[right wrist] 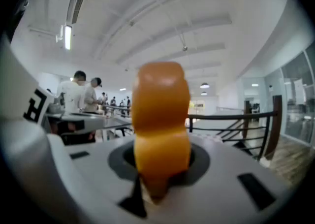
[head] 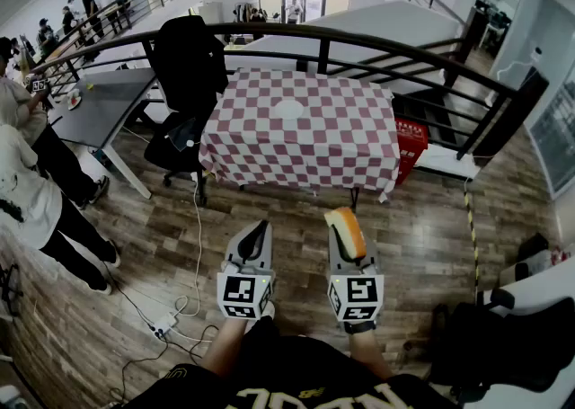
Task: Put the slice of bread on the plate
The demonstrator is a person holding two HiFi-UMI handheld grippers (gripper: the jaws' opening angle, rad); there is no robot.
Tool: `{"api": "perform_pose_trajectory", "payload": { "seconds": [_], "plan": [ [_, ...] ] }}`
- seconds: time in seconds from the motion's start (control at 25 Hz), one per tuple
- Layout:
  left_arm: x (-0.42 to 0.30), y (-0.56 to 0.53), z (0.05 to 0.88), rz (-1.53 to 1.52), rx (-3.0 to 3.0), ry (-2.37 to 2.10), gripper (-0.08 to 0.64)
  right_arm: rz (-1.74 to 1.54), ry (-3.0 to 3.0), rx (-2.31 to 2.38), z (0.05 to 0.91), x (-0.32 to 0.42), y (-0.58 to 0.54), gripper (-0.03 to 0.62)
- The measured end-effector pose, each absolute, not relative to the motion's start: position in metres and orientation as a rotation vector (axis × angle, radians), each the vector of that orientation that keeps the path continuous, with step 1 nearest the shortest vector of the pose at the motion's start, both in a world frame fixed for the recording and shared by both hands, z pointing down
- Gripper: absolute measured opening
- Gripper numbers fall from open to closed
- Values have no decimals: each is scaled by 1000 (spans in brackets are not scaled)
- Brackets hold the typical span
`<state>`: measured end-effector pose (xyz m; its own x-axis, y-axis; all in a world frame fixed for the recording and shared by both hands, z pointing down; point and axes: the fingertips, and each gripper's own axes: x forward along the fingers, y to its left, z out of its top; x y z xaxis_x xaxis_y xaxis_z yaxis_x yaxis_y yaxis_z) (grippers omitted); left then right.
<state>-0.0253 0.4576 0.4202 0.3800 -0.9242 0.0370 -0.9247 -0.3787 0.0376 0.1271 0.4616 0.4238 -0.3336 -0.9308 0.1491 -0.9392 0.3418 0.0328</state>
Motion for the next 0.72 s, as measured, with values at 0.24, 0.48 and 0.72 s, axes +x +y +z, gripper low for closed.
{"api": "perform_pose_trajectory", "payload": {
  "seconds": [0.24,0.48,0.72],
  "plan": [
    [-52,429,422,0,2567,-1721,28,80,-2465,1705,425,95,431,97],
    [-73,395,421,-36,2593,-1698,28,21,-2464,1668,423,60,396,97],
    [-103,367,415,-36,2603,-1644,28,17,-2418,1687,419,21,368,97]
  ]
}}
